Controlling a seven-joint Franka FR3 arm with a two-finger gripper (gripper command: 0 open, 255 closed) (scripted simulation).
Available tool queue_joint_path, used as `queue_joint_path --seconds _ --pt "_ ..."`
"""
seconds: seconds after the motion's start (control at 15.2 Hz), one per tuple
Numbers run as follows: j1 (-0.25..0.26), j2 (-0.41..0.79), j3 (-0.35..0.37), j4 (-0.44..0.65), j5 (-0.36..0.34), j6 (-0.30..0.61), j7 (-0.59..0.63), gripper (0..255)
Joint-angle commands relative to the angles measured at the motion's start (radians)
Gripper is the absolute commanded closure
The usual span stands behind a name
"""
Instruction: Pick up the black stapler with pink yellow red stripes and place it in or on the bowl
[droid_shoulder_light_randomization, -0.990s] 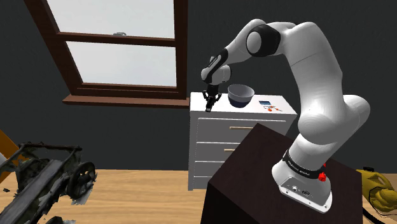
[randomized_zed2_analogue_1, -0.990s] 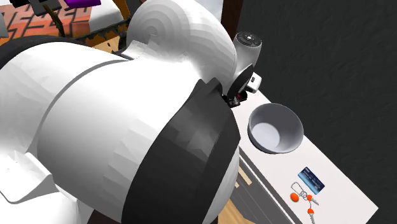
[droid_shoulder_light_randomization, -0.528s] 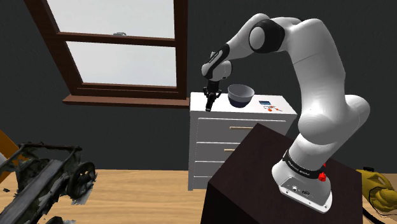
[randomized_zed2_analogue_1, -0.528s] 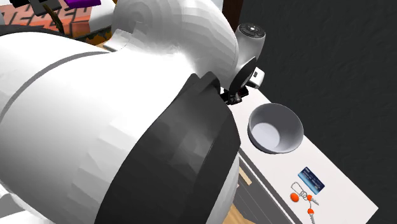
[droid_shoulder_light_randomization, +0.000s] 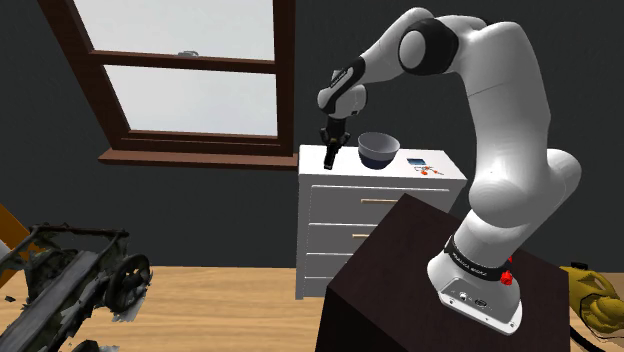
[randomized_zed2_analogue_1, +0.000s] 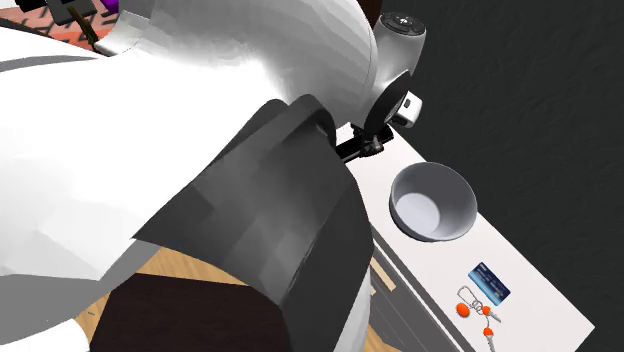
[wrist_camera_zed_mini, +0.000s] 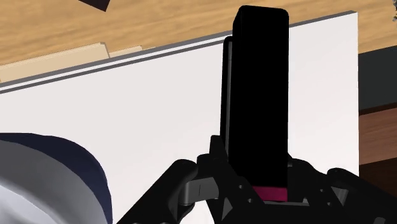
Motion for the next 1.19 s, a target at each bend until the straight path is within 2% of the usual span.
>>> queue_joint_path --seconds 0.0,1.12 --pt "0.000 -0.019 -0.002 -0.001 -0.002 -0.018 0.001 255" --pt "0.010 -0.164 -0.017 0.013 -0.024 -0.177 0.017 255"
